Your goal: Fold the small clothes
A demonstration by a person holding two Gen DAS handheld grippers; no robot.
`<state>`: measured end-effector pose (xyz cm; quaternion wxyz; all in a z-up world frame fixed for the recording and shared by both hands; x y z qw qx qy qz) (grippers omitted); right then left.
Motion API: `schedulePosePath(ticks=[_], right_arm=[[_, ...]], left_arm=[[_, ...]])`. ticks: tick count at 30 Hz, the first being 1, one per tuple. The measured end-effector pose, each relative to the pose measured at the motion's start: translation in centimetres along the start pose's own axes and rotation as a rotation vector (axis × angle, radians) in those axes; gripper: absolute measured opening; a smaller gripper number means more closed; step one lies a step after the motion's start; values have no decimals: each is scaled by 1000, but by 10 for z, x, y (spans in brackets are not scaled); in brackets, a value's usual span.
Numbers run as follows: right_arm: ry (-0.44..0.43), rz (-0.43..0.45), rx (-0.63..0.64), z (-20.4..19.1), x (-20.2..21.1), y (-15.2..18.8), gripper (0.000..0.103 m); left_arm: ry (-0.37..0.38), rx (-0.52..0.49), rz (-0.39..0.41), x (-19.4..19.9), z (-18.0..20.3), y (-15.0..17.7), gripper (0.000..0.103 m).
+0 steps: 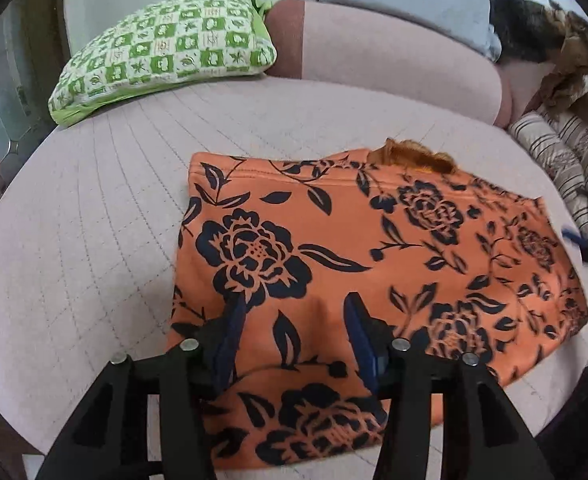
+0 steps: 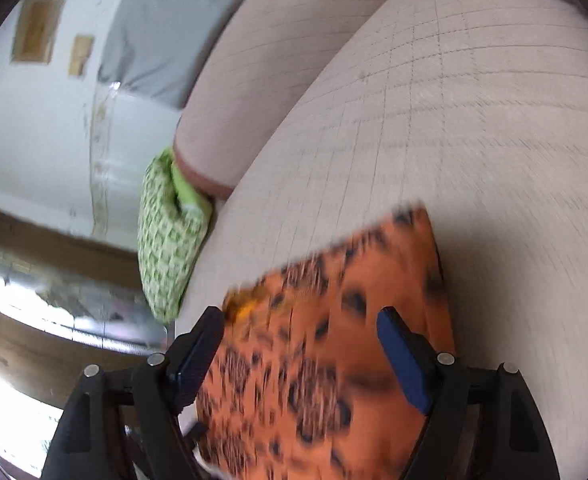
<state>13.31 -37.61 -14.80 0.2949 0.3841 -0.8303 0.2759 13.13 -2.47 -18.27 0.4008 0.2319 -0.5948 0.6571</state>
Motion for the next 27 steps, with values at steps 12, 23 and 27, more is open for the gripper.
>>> schedulePosePath(ticks=[12, 23, 27], right_arm=[[-48, -16, -125, 43, 41, 102, 79], [17, -25, -299, 74, 44, 130, 84], [-5, 136, -441, 83, 48, 120, 82]], left_arm=[[0, -30, -39, 0, 16, 28, 61], [84, -11, -10, -17, 85, 0, 65], [123, -68, -23, -39, 123, -7, 65]])
Point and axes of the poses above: each gripper's, at about its wrist camera, not at the fingertips, and x roughly against the way its jaws point, z to its right, y to its underside, the point moved 5 cm from there along -x, roughly the way its jaws point, and after that the axes turned 10 degrees about y, right-handed, at the moved point
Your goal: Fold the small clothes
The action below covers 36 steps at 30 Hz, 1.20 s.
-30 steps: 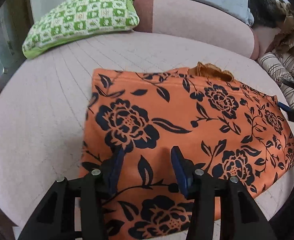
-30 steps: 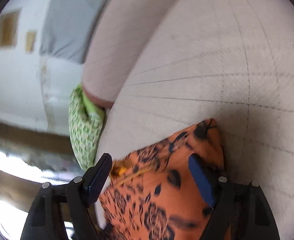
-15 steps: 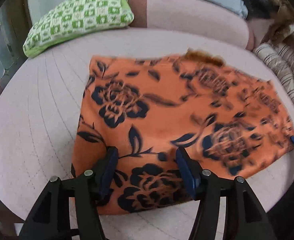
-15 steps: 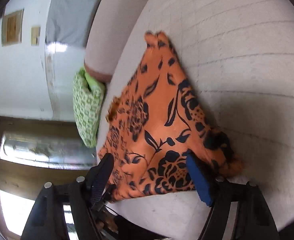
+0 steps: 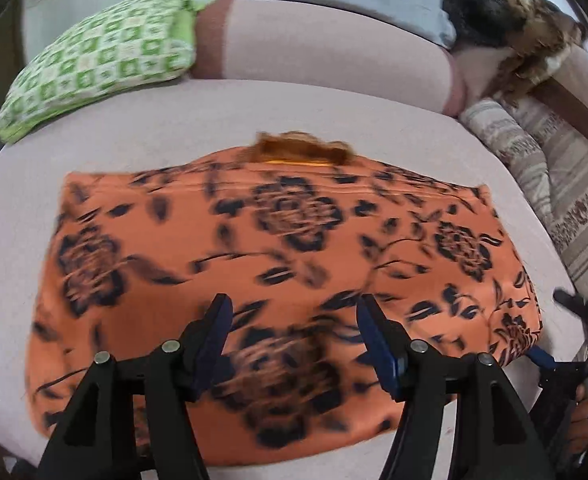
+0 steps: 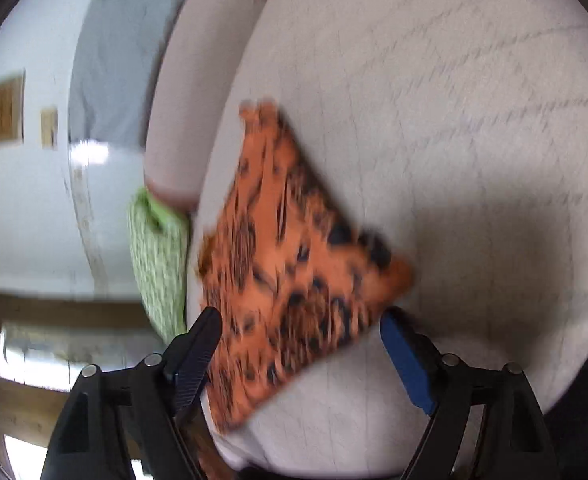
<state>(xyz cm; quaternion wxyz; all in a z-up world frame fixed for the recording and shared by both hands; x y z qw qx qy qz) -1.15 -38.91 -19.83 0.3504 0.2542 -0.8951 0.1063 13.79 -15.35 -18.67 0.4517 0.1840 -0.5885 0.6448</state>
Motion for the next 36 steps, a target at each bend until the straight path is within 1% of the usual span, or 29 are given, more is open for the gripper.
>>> schedulePosePath(ticks=[1, 2, 3, 4, 5, 6, 8, 9, 10, 11, 12, 13, 14, 15, 16, 18, 19, 22, 24, 26, 27, 28, 29, 30, 32, 33, 34, 35, 36], right_arm=[[-12, 23, -32, 1, 0, -1, 80], [-12, 32, -26, 0, -1, -2, 64], [5, 28, -9, 1, -7, -3, 32], [22, 1, -9, 4, -16, -2, 19], [23, -13, -6, 4, -19, 0, 13], [31, 2, 34, -1, -15, 2, 11], [78, 105, 198, -27, 9, 8, 10], [104, 140, 272, -39, 15, 13, 10], [140, 146, 316, -41, 17, 12, 10], [207, 120, 345, -35, 7, 11, 15], [268, 44, 340, -23, -8, 8, 18], [225, -13, 293, -13, -13, 5, 19], [182, -2, 271, -12, -6, 0, 23], [188, 14, 281, -14, 1, -4, 33], [186, 45, 305, -18, 13, -11, 39], [141, 92, 335, -27, 30, -25, 73], [132, 86, 369, -38, 29, -36, 74], [91, -23, 453, -68, 2, -76, 74], [107, -112, 497, -84, -32, -95, 74], [105, -284, 545, -91, -77, -96, 72], [111, -334, 543, -88, -93, -94, 56], [125, -368, 549, -84, -103, -89, 35], [134, -359, 564, -86, -104, -87, 22], [137, -311, 586, -92, -97, -86, 18], [138, -167, 636, -105, -68, -83, 13], [175, -111, 641, -105, -66, -86, 13], [250, -104, 647, -95, -75, -88, 13], [266, -153, 637, -87, -86, -87, 16], [234, -174, 602, -83, -88, -89, 17]], left_arm=[[-2, -14, -5, -5, 6, -1, 65], [-3, -21, -11, -10, 9, -1, 65], [-10, -28, -22, -17, 11, 0, 65], [-27, -32, -51, -26, 10, 3, 65], [-39, -33, -73, -33, 9, 7, 65], [-40, -43, -58, -33, 9, 9, 65], [-43, -64, -53, -33, 10, 10, 66], [-45, -72, -55, -33, 11, 11, 66], [-47, -76, -60, -33, 11, 11, 66], [-51, -72, -68, -33, 12, 10, 66], [-54, -69, -73, -33, 14, 8, 66], [-51, -76, -75, -31, 18, 3, 66], [-44, -87, -70, -31, 21, -1, 66], [-26, -110, -55, -28, 30, -9, 66], [-13, -129, -45, -29, 37, -15, 66], [8, -160, -28, -32, 49, -25, 66], [16, -166, -24, -36, 54, -29, 66], [19, -137, -68, -59, 59, -42, 66], [42, -109, -81, -69, 62, -50, 66], [81, -101, -113, -80, 66, -50, 66], [53, -116, -151, -91, 65, -46, 66], [20, -126, -183, -98, 62, -39, 62], [11, -129, -191, -104, 59, -35, 62], [17, -141, -165, -101, 59, -34, 62], [13, -156, -156, -100, 61, -33, 63], [6, -162, -158, -102, 61, -33, 63], [0, -166, -160, -101, 61, -32, 63], [-5, -168, -162, -103, 64, -34, 63], [-2, -164, -163, -100, 65, -35, 63]])
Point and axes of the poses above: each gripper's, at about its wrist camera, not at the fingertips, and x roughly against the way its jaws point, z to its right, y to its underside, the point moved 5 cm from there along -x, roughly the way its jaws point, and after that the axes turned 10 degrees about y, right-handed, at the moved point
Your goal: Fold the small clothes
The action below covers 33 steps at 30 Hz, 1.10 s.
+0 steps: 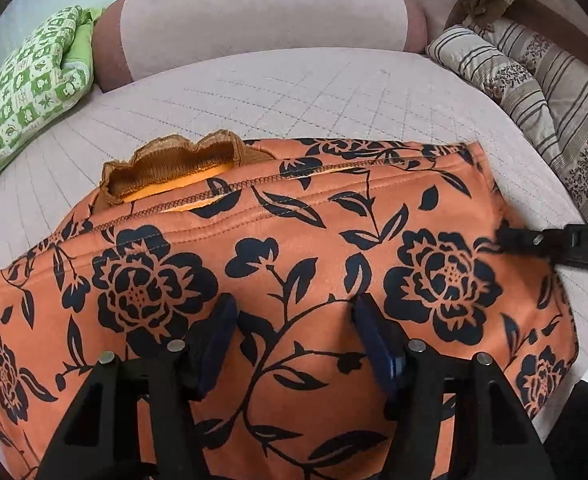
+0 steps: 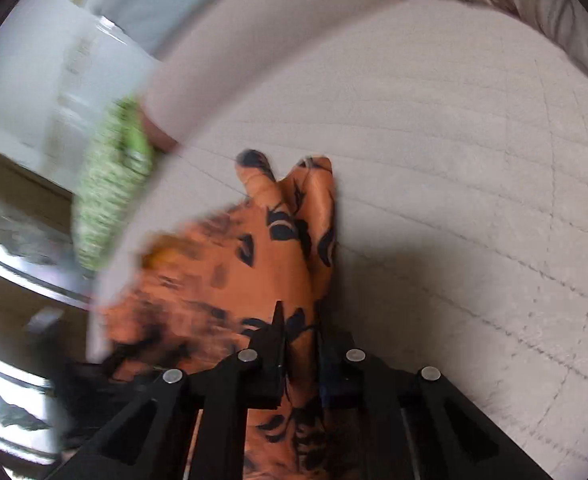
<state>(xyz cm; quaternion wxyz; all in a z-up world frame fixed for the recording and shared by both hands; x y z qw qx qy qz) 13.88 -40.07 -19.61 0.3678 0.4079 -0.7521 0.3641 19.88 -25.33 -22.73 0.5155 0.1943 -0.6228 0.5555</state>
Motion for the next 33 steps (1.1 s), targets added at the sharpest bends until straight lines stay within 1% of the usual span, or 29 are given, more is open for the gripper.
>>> schedulePosePath(ticks=[1, 2, 3, 4, 5, 6, 7, 9, 10, 11, 12, 13, 14, 16, 17, 18, 19, 20, 21, 22, 23, 24, 26, 28, 29, 30, 32, 33], right_arm=[[-25, 14, -9, 1, 7, -2, 18], [-32, 23, -6, -2, 13, -5, 20], [-25, 50, 3, -4, 23, -10, 22], [-19, 69, 9, -3, 27, -14, 27], [-16, 84, 16, -5, 31, -20, 50], [-12, 93, 17, -6, 31, -27, 82], [-5, 115, 9, -7, 33, -34, 86], [-24, 111, 1, -11, 21, -47, 85], [-35, 93, -18, -7, 11, -57, 85], [-47, 64, -42, -5, -1, -63, 79], [-57, 13, -60, -3, -17, -66, 18], [-40, 0, -90, 0, -24, -66, 10], [-52, 13, -121, 2, -23, -66, 9], [-64, 68, -114, -1, -11, -61, 11], [-56, 80, -109, -1, -6, -59, 15], [-26, 75, -113, 1, -4, -57, 21], [37, 66, -114, 4, 0, -52, 26], [84, 71, -109, 4, 6, -49, 41], [116, 102, -94, 2, 18, -43, 62], [130, 141, -79, 3, 33, -39, 65], [126, 169, -59, -3, 46, -33, 65], [102, 186, -36, -11, 58, -26, 65], [27, 210, 3, -35, 79, -5, 65], [-80, 189, 47, -58, 86, 18, 70], [-111, 165, 62, -66, 80, 28, 75], [-121, 137, 71, -69, 70, 36, 77], [-49, 43, 47, -51, 34, 48, 76], [-20, 1, -18, -32, 16, 51, 69]], left_arm=[[6, 3, 4, 1, 2, -3, 63], [17, 12, 21, 8, 1, -3, 63], [19, 12, 37, 15, 0, -4, 63], [21, 8, 55, 23, -1, -5, 63], [24, 5, 69, 28, -2, -4, 63], [25, 2, 80, 34, -3, -3, 63], [24, 4, 87, 39, -5, 0, 63], [13, 21, 78, 38, -11, 6, 63], [-2, 35, 52, 29, -17, 9, 63], [-11, 49, 23, 20, -23, 12, 63], [-9, 60, 10, 12, -27, 15, 63], [-11, 54, 22, 14, -27, 15, 63], [-15, 49, 26, 17, -26, 14, 63], [17, 67, 36, 23, -24, 12, 63], [14, 69, 33, 25, -24, 12, 63], [9, 69, 32, 27, -25, 14, 63], [9, 70, 35, 32, -26, 15, 63], [6, 73, 38, 35, -27, 17, 63], [-1, 76, 44, 41, -29, 19, 63], [-4, 80, 51, 46, -31, 22, 63], [-11, 88, 60, 51, -33, 24, 63], [-20, 90, 61, 51, -32, 24, 63], [-37, 92, 73, 59, -34, 29, 63], [-47, 99, 78, 65, -37, 33, 63], [-52, 103, 80, 69, -38, 36, 63], [-53, 110, 85, 71, -38, 39, 63], [-56, 122, 84, 74, -41, 43, 63], [-58, 127, 83, 75, -41, 45, 63]])
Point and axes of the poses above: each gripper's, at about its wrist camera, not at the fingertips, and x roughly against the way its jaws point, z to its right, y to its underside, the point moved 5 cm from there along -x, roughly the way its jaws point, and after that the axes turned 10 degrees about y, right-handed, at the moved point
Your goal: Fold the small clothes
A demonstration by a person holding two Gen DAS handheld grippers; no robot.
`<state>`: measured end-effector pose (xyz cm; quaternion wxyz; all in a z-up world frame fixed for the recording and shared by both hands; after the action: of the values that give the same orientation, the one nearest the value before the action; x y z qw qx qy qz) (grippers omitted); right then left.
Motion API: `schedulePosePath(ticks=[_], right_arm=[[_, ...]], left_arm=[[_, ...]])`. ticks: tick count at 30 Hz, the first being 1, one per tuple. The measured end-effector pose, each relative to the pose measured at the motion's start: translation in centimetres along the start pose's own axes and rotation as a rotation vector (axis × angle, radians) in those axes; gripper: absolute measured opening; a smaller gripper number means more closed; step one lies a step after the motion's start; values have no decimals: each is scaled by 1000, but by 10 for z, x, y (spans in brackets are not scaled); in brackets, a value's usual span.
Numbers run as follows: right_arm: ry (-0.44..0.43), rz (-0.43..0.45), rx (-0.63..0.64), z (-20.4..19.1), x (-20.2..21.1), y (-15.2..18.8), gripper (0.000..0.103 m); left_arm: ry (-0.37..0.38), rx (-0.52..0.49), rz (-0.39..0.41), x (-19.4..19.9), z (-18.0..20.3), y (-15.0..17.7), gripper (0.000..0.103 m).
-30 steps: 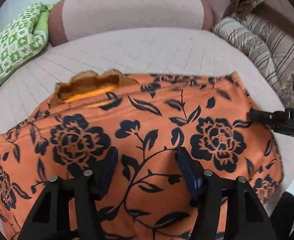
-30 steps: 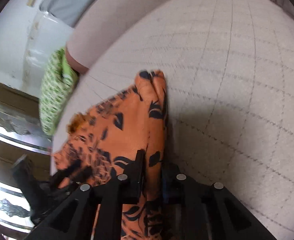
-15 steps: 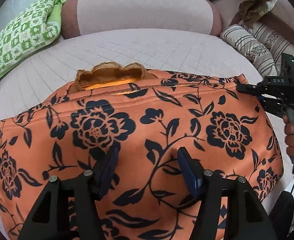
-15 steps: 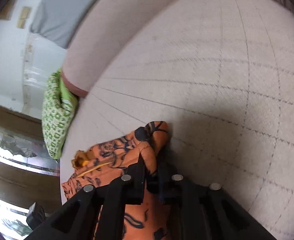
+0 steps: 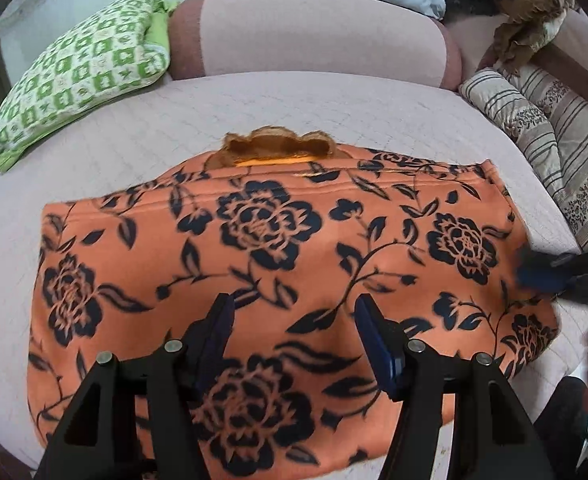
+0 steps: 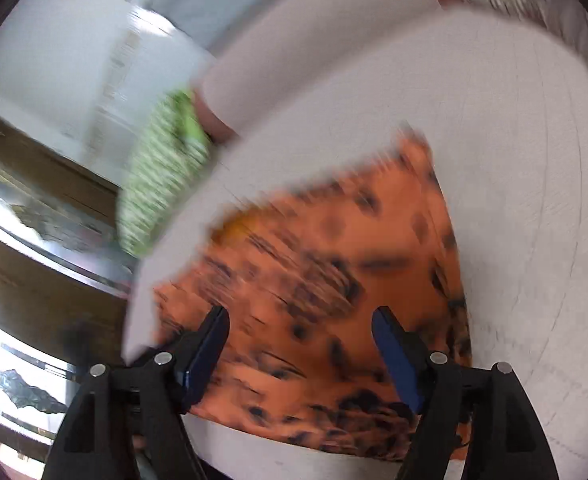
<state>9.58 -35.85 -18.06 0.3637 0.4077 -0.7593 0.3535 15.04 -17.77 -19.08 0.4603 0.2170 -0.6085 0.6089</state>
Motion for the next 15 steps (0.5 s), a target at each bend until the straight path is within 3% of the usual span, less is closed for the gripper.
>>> schedulePosePath(ticks=[2, 4, 7, 8, 10, 12, 15], right_arm=[[-42, 36, -94, 5, 9, -2, 61], [-29, 72, -44, -13, 28, -2, 64], [-64, 123, 63, -40, 42, 7, 77], [-53, 118, 73, -34, 37, 8, 84], [40, 31, 14, -14, 0, 8, 85], [-27, 50, -95, -4, 5, 7, 80], [-70, 105, -18, -32, 35, 1, 80]], left_arm=[[-9, 11, 1, 7, -5, 5, 63], [-21, 22, 8, 11, -11, 8, 63], [-21, 50, 4, 10, -17, 11, 63], [-21, 52, 2, 10, -18, 12, 63], [-28, 49, -1, 10, -17, 14, 63], [-27, 40, -2, 13, -17, 16, 63], [-50, 38, 11, 16, -20, 18, 65]])
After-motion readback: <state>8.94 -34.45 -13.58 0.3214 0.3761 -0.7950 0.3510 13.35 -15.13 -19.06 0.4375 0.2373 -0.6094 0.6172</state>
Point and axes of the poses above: each gripper's, at about its wrist camera, not at the fingertips, and x roughly against the way its jaws point, z to its right, y to its underside, the point moved 5 cm from there along -x, roughly the way its jaws point, and after that the axes turned 10 degrees about y, right-handed, at the moved point
